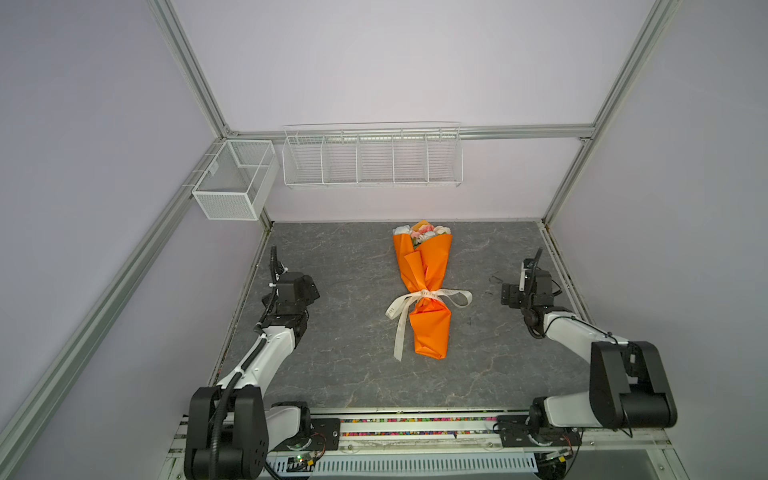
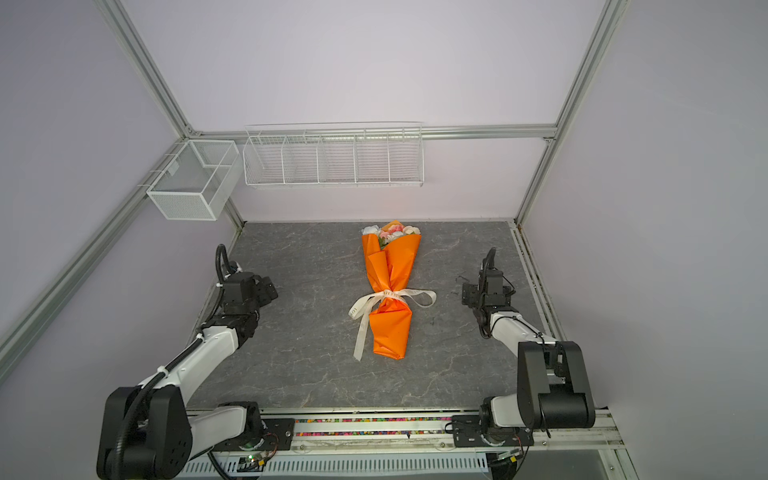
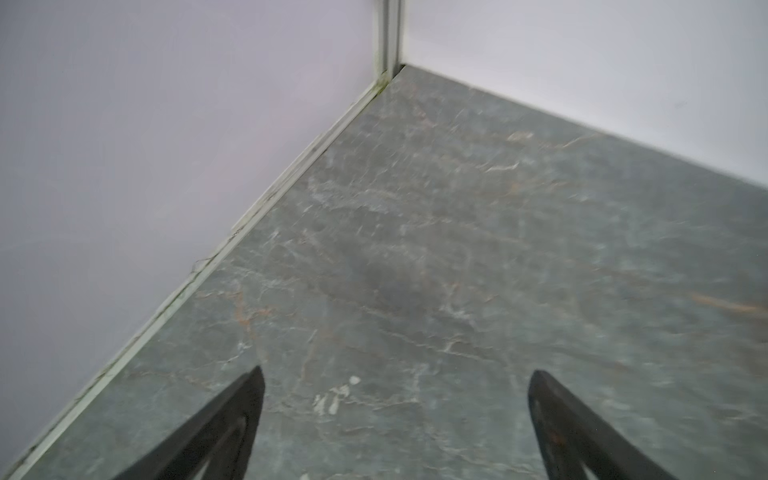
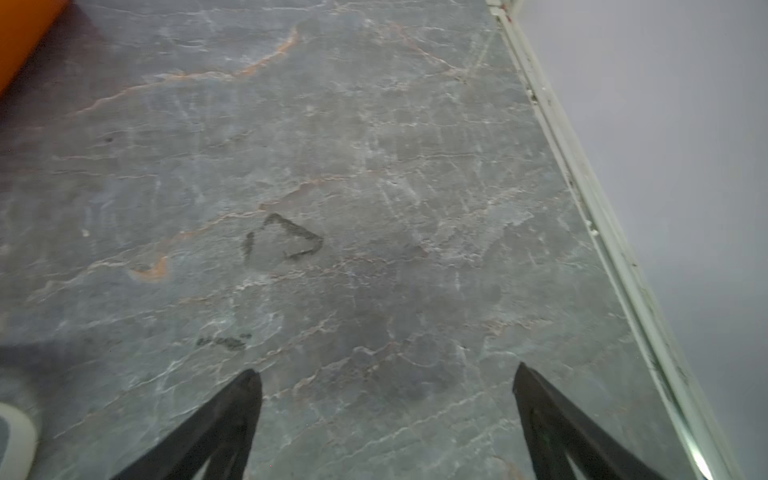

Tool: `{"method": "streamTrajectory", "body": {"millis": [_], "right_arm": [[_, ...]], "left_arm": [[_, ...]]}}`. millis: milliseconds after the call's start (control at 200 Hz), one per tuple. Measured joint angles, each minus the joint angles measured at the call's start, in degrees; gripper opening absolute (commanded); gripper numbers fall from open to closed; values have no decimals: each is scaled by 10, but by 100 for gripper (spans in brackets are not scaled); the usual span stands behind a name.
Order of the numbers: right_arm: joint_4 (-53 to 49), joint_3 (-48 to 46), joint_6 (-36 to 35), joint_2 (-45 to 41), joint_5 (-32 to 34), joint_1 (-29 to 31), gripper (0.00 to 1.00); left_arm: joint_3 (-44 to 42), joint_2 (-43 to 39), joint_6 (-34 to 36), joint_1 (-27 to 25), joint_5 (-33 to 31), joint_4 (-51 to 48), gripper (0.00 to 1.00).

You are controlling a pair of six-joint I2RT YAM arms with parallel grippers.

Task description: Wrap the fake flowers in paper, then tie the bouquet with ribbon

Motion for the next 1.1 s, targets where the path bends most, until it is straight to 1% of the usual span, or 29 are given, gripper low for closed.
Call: {"method": "streamTrajectory", "body": {"millis": [15,45,80,115,140,280,315,375,425,510,555,620,680,715,785,925,1100], "right_arm": [[12,0,-5,1,-8,0,100],[34,0,-13,2,-21,0,97],[76,-7,-23,1,-33,0,96],[113,-15,-31,-1,-43,0,97],[133,-19,-35,-2,-49,-1,99],[131,-20,-48,-14,-72,-2,100],[134,-27,-47,-24,-80,-2,99],[159,-61,-47,-52,-94,-3,95],[184,-92,-47,-67,-100,-4,94],[224,-127,-44,-55,-109,-8,95],[243,-133,-42,-34,-118,-12,95],[279,-134,-43,7,-132,-16,92],[337,-141,-40,49,-139,-18,91],[345,-143,-36,64,-140,-20,89],[339,-143,-30,70,-133,-23,89],[363,-142,-25,69,-114,-21,88],[367,-142,-23,69,-108,-19,88]], "left_arm": [[-8,6,5,0,0,12,99],[-24,22,18,0,0,40,99],[-35,38,27,0,4,52,99],[-39,50,35,0,11,62,99],[-41,57,40,0,15,72,99],[-42,78,61,1,34,162,99],[-46,80,65,2,42,193,99],[-57,87,75,4,63,250,99],[-66,106,80,9,79,297,100],[-85,154,89,18,109,373,99],[-93,163,90,21,118,375,99],[-97,163,90,24,122,373,99],[-97,163,92,24,126,393,99],[-98,165,92,24,128,410,99],[-98,166,94,24,132,424,99],[-98,168,98,24,137,437,99],[-98,169,103,24,139,443,99]]}}
